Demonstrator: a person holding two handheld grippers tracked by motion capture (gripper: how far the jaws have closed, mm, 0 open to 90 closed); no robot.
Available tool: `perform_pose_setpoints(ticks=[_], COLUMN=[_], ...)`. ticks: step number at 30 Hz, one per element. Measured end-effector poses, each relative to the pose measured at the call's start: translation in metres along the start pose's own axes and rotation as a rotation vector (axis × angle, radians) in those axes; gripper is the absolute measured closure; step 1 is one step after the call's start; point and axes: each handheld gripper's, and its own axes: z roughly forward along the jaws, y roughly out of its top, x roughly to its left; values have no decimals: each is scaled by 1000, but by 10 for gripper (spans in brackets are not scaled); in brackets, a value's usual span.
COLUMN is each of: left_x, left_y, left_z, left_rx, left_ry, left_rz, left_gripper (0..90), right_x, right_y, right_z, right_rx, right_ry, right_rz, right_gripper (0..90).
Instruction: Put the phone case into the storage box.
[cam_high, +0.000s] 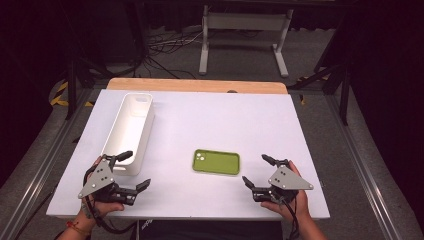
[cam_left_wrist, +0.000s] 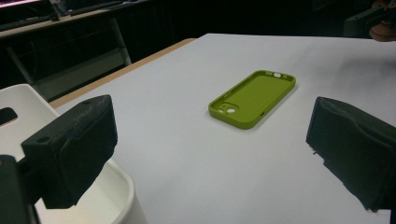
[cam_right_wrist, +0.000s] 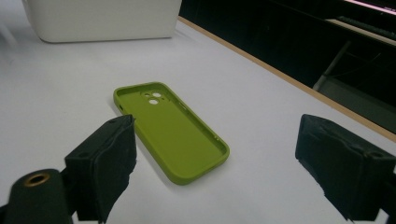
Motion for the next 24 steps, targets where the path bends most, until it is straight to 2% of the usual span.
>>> perform_pose_setpoints(ticks=[8,10,14,17,18,21,24], left_x=[0,0,0,0,0,-1,-3], left_y=[0,-1,-2,-3,-4,-6,-7], left_z=[1,1,0,0,0,0,-2], left_rx=[7,16,22,32,31,43,54], left_ry=[0,-16,-21,-19,-20,-16,-10], left_rz=[3,5,1,9,-2,-3,-7], left_gripper=[25,25,25,25,26,25,26], right_x=[-2,-2,-2,-5,-6,-13,-18], right_y=[2,2,4,5,6,10,16], right_z=[4,6,10,12,13,16,22], right_rx=[38,60,84,106,107,117,135], right_ry=[28,40,58,75,78,100,115], right_rz=[2,-6,-4,1,8,25,17], right_gripper=[119,114,106,99,96,96,96])
